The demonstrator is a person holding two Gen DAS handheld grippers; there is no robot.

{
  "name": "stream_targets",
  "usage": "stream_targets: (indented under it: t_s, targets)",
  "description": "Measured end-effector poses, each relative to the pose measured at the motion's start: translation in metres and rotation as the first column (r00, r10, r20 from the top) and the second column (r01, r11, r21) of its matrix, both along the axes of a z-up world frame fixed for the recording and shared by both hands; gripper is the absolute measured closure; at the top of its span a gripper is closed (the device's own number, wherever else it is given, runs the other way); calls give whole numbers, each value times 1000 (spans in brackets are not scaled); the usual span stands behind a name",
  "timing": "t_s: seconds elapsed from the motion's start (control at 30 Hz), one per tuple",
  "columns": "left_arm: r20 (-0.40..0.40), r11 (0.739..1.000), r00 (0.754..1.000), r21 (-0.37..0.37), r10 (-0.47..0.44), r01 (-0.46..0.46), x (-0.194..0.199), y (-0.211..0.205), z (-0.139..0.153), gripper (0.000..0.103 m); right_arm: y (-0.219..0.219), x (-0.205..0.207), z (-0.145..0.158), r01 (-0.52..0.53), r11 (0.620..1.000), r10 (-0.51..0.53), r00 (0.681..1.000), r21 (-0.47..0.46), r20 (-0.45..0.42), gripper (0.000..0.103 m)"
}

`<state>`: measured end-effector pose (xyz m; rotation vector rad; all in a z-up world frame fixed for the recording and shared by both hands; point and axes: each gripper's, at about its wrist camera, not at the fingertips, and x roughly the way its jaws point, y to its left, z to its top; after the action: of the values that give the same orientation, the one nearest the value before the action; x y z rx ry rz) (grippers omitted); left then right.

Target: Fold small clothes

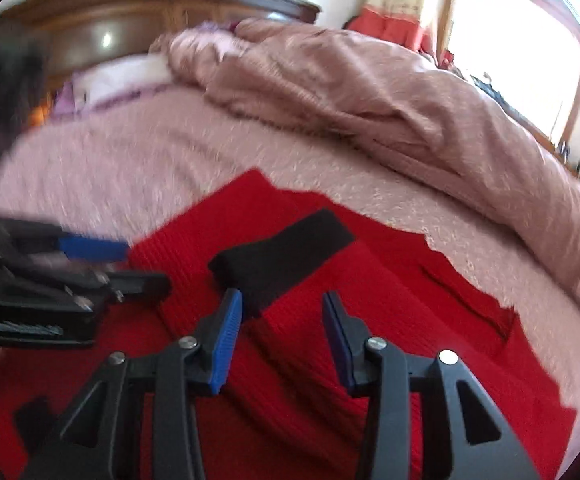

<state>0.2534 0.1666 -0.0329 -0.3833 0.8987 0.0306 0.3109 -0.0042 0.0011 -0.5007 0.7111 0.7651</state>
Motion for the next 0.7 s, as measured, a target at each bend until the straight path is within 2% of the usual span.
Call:
stream_targets:
  t_s: [0.13,0.23,0.27,0.57,0.7]
  targets:
    - [12,999,1000,-46,2,-2,0,7,-3,51,13,-5,-9,-25,998,27,999,-51,34,60]
    - [13,999,1000,-37,1,-1,-2,6,-2,51,12,-1,-10,-61,998,61,998,-33,-18,87]
    - [13,1000,1000,-27,1,-1,-2,5,-2,51,11,0,-8,-63,997,62,998,-36,-22,91]
    - [20,999,1000,-33,-8,9,-1,5,-3,50,-6,-18,20,-119,993,118,992,16,49,92]
    - [18,1000,1000,-24,-7,8,-2,5,-2,50,-8,-12,12,-118,992,119,993,37,-20,92]
